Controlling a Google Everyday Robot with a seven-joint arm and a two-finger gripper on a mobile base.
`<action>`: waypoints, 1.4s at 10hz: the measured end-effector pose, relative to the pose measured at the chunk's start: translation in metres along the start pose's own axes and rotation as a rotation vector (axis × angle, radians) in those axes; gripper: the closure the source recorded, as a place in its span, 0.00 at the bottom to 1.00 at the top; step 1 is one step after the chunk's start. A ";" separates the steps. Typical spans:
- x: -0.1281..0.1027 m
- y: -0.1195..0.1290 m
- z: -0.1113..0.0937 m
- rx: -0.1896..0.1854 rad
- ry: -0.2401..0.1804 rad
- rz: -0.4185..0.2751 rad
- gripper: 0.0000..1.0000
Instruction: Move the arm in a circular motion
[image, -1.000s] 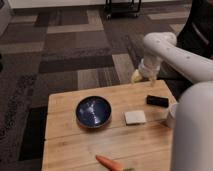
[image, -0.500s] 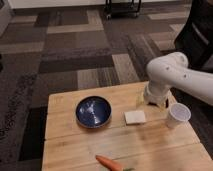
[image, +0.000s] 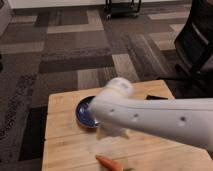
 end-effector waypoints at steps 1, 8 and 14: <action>-0.005 0.032 -0.001 -0.005 0.006 -0.081 0.35; -0.221 0.163 0.003 -0.012 -0.061 -0.720 0.35; -0.374 0.056 -0.001 -0.062 -0.121 -0.655 0.35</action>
